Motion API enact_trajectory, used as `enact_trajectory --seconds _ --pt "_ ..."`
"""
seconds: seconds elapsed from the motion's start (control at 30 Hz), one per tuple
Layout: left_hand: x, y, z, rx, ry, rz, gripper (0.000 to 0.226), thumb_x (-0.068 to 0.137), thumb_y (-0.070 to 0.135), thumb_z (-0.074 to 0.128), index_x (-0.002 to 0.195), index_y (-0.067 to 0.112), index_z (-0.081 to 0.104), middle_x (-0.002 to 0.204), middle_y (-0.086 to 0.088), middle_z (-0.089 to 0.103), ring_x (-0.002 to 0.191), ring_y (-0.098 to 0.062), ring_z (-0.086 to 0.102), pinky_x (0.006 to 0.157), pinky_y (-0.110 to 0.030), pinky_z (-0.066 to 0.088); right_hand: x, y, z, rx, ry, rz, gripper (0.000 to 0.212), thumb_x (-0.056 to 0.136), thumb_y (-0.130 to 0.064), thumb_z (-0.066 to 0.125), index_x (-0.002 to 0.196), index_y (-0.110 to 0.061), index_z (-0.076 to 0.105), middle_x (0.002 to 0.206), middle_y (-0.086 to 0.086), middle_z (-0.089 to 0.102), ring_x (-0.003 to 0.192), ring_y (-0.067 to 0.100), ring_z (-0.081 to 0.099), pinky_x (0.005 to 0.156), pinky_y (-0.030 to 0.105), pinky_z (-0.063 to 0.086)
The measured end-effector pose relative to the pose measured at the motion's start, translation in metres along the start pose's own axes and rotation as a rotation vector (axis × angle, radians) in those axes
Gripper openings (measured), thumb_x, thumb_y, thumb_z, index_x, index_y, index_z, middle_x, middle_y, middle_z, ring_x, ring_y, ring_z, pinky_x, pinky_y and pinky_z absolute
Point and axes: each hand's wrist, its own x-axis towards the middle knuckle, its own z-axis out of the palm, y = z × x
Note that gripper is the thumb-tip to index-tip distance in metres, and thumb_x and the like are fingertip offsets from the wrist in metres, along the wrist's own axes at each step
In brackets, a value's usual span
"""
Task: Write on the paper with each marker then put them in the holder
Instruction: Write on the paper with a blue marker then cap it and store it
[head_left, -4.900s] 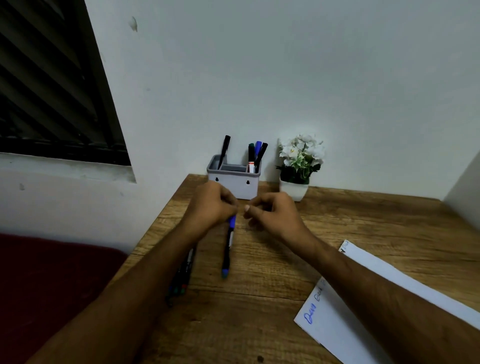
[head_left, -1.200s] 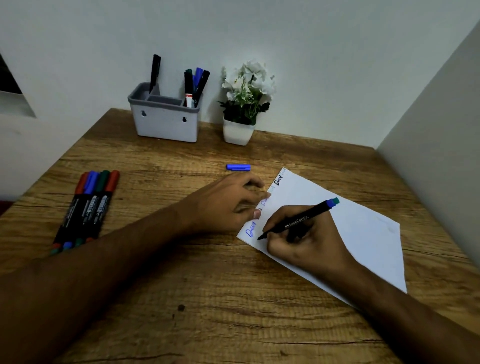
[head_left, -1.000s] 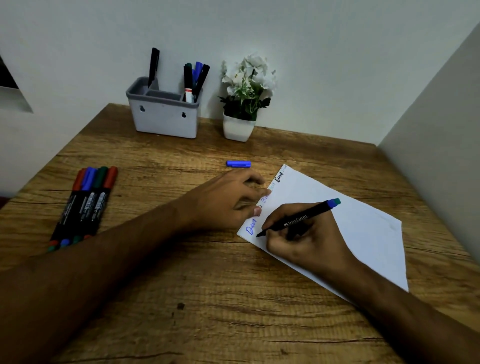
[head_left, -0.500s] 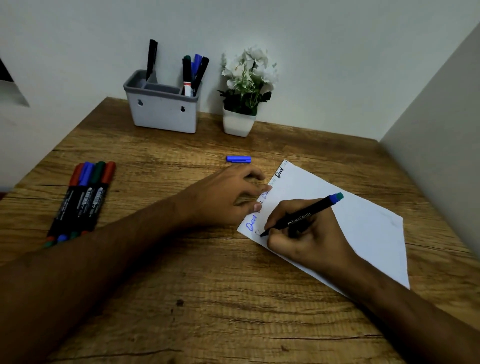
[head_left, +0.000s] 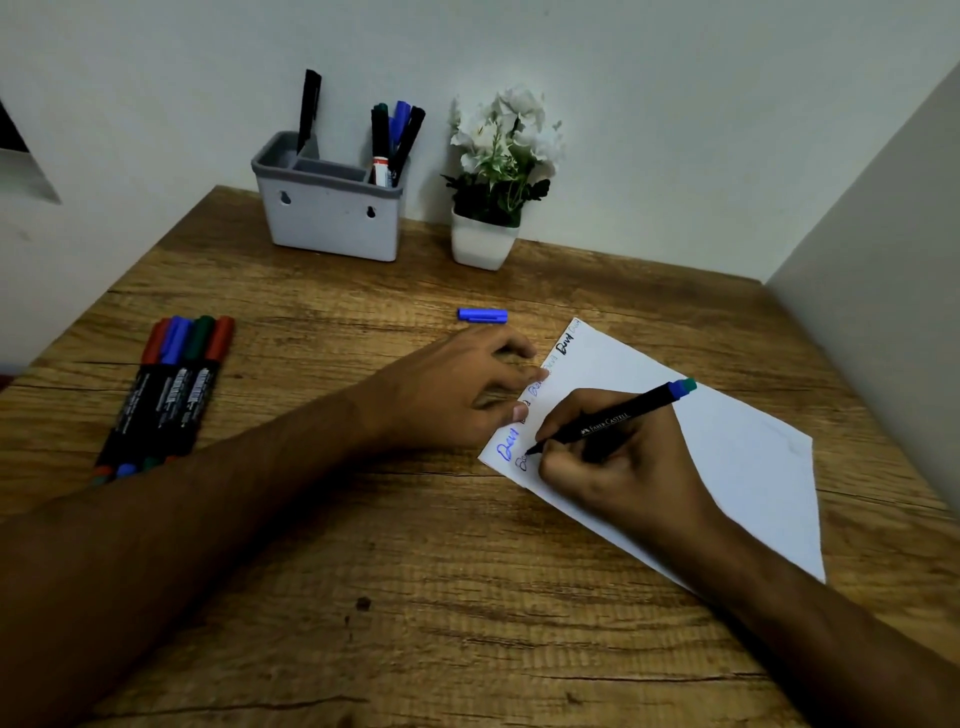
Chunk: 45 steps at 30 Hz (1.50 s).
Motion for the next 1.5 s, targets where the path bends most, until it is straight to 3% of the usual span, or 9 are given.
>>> enact_trajectory --seconds 0.17,0.4,0.5,0.9,1.1,1.23,1.5 --pt "0.0005 0.0002 0.0012 -0.005 0.01 0.006 0.052 0.09 0.049 0.049 0.136 0.027 0.059 0.147 0.004 0.043 0.136 -0.011 0.037 0.108 -0.042 0.039 0.0006 0.0002 0.0005 -0.002 0.006 -0.005 0.011 0.074 -0.023 0.068 0.077 -0.017 0.076 0.073 -0.008 0.074 0.069 0.012 0.07 0.062 0.017 0.05" --pt "0.001 -0.001 0.0016 0.001 0.015 0.016 0.051 0.09 0.048 0.049 0.136 0.026 0.059 0.147 0.003 0.044 0.136 -0.011 0.037 0.108 -0.041 0.038 0.0007 0.0021 0.0004 -0.044 0.058 0.005 0.008 0.076 -0.014 0.071 0.079 -0.016 0.077 0.075 -0.006 0.076 0.069 0.014 0.072 0.062 0.021 0.054" --pt "0.0002 -0.0009 0.0016 -0.008 0.022 0.017 0.051 0.09 0.047 0.05 0.136 0.026 0.059 0.146 0.003 0.044 0.136 -0.011 0.037 0.108 -0.04 0.038 0.0009 0.0015 0.0003 -0.048 0.055 -0.003 0.01 0.075 -0.02 0.069 0.079 -0.017 0.077 0.075 -0.007 0.076 0.07 0.013 0.072 0.063 0.019 0.054" --pt "0.0002 -0.0001 0.0005 -0.005 0.012 0.027 0.048 0.091 0.046 0.051 0.133 0.025 0.061 0.146 0.002 0.044 0.135 -0.012 0.038 0.107 -0.035 0.036 0.0019 0.0002 0.0002 -0.043 0.065 0.029 0.008 0.073 -0.017 0.068 0.075 -0.016 0.076 0.073 -0.003 0.076 0.07 0.015 0.072 0.064 0.028 0.057" --pt "0.0004 -0.0019 0.0018 -0.009 0.035 0.033 0.049 0.092 0.045 0.053 0.135 0.023 0.061 0.145 0.003 0.046 0.133 -0.01 0.039 0.106 -0.033 0.036 0.0028 -0.0013 0.0032 -0.05 0.062 0.038 0.011 0.075 -0.007 0.069 0.076 -0.015 0.077 0.072 -0.004 0.075 0.065 0.014 0.071 0.061 0.025 0.054" --pt "0.0004 -0.001 0.002 -0.015 0.034 0.022 0.051 0.09 0.047 0.051 0.135 0.026 0.06 0.145 0.005 0.045 0.135 -0.009 0.038 0.108 -0.037 0.037 0.0026 -0.0028 0.0007 0.067 0.092 0.117 0.025 0.078 0.012 0.067 0.073 -0.011 0.074 0.055 -0.01 0.067 0.048 0.006 0.061 0.053 0.019 0.047" --pt "0.0003 0.0006 -0.0007 -0.022 0.043 0.015 0.052 0.092 0.046 0.054 0.138 0.024 0.057 0.144 0.007 0.046 0.133 -0.007 0.038 0.108 -0.038 0.038 0.0076 -0.0036 -0.0018 0.175 0.106 0.195 0.023 0.082 0.014 0.061 0.075 -0.004 0.073 0.052 0.01 0.064 0.043 0.021 0.058 0.052 0.028 0.049"
